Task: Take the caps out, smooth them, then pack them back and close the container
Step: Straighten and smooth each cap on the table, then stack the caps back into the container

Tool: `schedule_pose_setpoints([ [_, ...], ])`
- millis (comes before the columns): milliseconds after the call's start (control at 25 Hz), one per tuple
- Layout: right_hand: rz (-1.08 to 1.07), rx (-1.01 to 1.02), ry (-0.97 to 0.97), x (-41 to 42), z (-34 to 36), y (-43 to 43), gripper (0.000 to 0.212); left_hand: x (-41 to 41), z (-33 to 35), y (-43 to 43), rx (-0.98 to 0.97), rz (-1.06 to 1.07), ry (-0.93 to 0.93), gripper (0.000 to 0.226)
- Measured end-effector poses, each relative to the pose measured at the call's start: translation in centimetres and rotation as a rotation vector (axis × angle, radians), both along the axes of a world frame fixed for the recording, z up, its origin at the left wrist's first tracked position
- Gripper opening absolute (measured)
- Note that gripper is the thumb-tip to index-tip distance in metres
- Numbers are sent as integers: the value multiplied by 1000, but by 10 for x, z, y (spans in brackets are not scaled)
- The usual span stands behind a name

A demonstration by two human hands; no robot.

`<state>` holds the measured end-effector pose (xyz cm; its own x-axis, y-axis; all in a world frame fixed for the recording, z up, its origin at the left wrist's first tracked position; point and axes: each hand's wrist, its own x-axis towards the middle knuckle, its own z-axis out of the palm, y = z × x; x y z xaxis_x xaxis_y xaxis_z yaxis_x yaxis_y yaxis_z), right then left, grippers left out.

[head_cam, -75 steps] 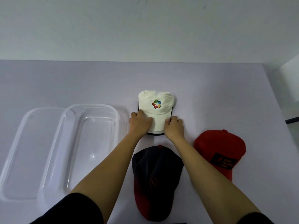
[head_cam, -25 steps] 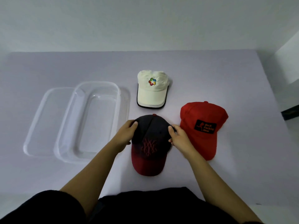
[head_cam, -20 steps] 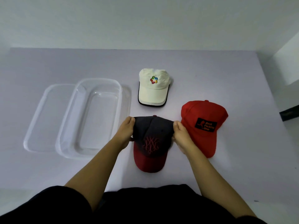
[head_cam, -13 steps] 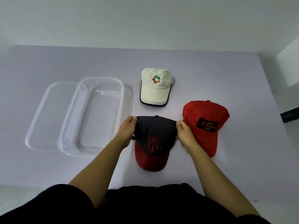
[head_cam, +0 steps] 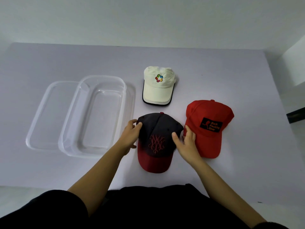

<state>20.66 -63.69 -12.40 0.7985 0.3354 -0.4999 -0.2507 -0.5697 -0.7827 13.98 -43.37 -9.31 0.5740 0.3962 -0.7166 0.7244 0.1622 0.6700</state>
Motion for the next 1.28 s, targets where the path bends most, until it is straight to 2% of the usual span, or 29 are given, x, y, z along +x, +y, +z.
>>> schedule_pose_setpoints([
  [80,-39,182,128,-17,-6,-2,83,-7,-3,-10,-70,38,27,53],
  [160,-30,273,154,-25,-10,-2,81,-12,-6,-18,-145,64,59,58],
  [320,-67,315,249,-22,-17,1,80,-11,-11,-14,-245,94,110,64],
  [480,-90,322,304,-20,-18,-1,72,-7,-9,-12,-348,97,64,58],
  [680,-110,339,297,-23,-13,1,70,-12,-21,-9,-406,225,-10,91],
  [840,-142,341,298,-27,-5,2,58,-11,-21,-10,-442,349,-35,50],
  [920,-195,346,299,-30,-2,0,54,-7,-13,-16,-437,332,-59,40],
  [1120,-306,411,220,-38,23,18,44,7,41,-8,-374,180,-206,36],
  [1280,-188,468,76,-57,51,84,60,-10,90,67,-242,162,-309,32],
])
